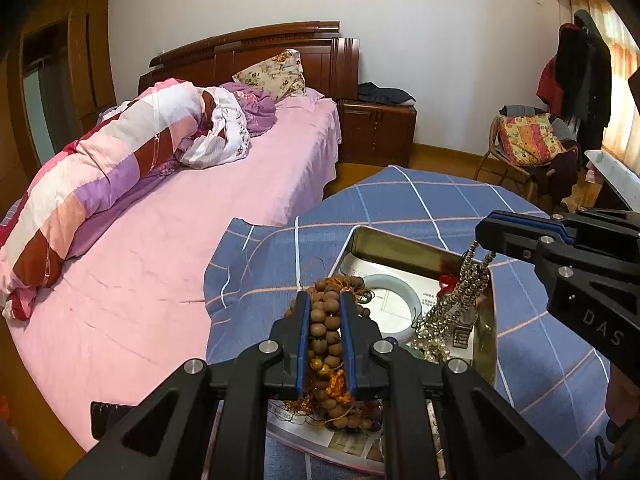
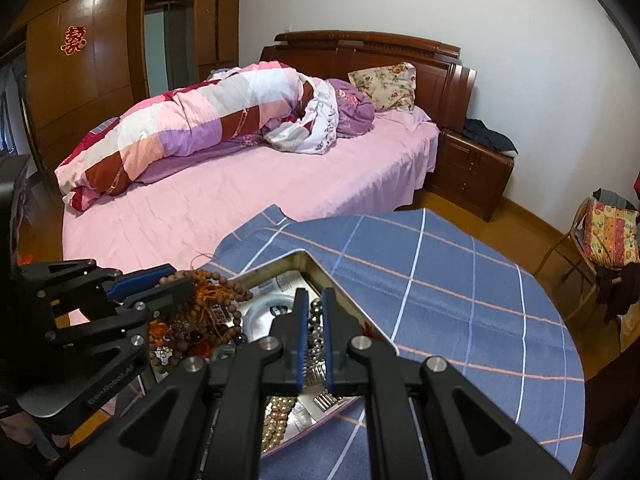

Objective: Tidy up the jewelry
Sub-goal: 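Open the left tool to drop the mala into the tin while the right tool releases the chain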

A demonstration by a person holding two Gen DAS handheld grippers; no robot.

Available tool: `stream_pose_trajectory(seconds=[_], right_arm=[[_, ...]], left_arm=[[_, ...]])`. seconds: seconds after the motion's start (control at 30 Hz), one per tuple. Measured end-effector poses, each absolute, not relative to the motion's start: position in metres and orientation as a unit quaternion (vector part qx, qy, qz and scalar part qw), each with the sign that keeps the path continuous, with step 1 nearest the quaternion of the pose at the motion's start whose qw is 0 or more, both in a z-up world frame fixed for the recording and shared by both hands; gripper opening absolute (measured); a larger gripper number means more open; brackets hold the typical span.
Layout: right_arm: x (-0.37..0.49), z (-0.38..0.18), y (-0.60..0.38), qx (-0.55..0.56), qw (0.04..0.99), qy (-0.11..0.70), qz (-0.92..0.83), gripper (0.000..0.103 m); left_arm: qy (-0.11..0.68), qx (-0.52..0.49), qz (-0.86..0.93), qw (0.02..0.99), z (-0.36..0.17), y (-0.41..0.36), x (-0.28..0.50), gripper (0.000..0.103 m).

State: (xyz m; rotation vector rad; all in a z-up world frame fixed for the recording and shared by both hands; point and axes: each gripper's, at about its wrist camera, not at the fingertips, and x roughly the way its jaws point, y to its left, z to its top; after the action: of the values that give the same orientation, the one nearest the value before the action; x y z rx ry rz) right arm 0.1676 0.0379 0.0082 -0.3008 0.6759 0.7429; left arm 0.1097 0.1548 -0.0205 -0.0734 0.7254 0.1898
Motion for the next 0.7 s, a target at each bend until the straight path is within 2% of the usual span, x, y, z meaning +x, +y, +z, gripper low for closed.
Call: stream_pose_trajectory(seconds=[0.47, 0.7], right_arm=[[0.172, -0.018, 0.04, -0.149, 0.859, 0.35, 0.342, 0.008], [0.174, -0.028, 0.037, -0.145, 0.858, 0.361, 0.336, 0.012]], left_arm=[[0.37, -0.037, 0.097, 0.923, -0.033, 0.153, 0.115, 0.014], [0.376, -0.041, 0.098, 0.921, -0.035, 0.153, 0.115, 0.016]])
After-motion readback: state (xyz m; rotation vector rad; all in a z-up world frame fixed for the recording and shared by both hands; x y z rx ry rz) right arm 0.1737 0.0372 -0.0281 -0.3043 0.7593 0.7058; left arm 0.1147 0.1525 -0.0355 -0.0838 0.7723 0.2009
